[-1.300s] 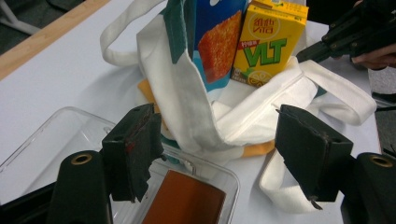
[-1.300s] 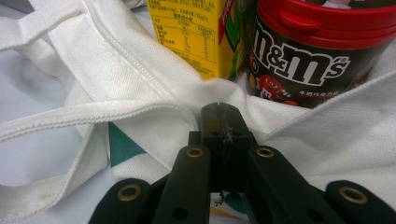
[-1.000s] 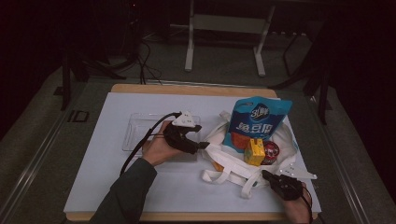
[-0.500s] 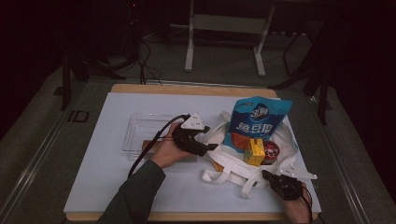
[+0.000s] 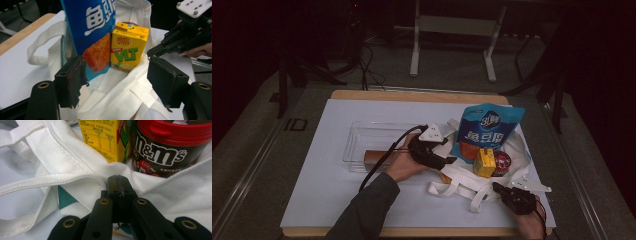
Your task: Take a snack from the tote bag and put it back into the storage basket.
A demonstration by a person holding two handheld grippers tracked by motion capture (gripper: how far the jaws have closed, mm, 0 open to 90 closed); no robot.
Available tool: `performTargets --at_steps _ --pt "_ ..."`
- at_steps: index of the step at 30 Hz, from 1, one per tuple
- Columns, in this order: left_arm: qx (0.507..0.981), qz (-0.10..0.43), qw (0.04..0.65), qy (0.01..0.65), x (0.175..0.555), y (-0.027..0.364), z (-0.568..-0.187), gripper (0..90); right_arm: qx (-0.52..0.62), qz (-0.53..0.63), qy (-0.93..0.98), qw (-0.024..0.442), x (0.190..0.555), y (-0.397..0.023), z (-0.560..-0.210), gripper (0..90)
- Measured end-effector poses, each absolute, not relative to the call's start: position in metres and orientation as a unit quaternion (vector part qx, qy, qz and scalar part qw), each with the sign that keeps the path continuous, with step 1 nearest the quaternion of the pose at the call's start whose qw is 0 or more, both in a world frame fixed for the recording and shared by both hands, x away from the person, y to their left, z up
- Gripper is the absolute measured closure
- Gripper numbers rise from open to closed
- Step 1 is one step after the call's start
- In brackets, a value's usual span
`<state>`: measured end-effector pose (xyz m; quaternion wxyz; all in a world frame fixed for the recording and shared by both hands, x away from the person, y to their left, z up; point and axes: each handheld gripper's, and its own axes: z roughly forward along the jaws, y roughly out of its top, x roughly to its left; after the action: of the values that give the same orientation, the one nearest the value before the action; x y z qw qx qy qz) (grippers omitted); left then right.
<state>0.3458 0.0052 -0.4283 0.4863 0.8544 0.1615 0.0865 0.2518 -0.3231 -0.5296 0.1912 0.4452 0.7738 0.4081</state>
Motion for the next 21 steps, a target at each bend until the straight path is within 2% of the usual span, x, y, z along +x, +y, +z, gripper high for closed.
performTargets --at_steps 21 --pt "0.856 0.063 0.487 0.160 0.349 -0.022 -0.436 30.9 0.445 0.408 0.774 0.191 0.252 -0.323 -0.530 90.0"
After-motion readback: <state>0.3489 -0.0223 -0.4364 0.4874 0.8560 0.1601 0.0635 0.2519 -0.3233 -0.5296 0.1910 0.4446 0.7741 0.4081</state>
